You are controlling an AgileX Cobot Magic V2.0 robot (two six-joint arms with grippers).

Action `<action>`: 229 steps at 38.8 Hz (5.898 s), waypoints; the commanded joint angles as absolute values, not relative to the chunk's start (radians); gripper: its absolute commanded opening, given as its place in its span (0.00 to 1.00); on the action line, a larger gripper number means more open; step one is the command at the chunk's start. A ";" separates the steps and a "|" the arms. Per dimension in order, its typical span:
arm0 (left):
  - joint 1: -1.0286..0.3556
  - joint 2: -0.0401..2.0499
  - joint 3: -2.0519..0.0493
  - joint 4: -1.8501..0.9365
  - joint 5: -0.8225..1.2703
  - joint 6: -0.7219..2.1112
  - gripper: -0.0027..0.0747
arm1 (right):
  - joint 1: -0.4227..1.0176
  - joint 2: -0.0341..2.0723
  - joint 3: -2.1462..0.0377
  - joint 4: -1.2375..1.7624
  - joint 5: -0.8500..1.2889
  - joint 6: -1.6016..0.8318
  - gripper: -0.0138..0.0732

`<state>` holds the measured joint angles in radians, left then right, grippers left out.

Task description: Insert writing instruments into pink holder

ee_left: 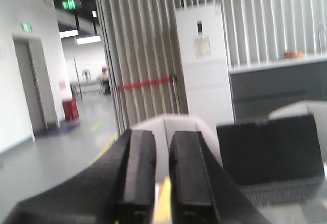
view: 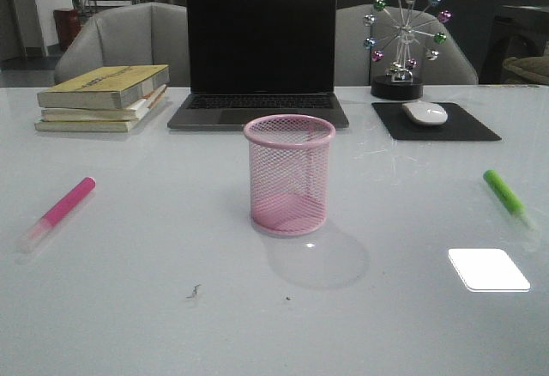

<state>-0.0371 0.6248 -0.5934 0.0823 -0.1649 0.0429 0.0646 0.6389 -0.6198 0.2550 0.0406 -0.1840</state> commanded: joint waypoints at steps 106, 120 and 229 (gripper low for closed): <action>-0.036 0.798 -0.631 -0.191 0.178 0.033 0.70 | -0.065 1.961 -1.336 0.239 0.678 -0.132 0.72; -0.036 0.798 -0.631 -0.191 0.178 0.033 0.60 | -0.065 2.013 -1.336 0.238 0.710 -0.132 0.23; -0.036 0.798 -0.631 -0.184 0.203 0.035 0.58 | 0.404 1.379 -1.033 0.267 0.066 -0.222 0.69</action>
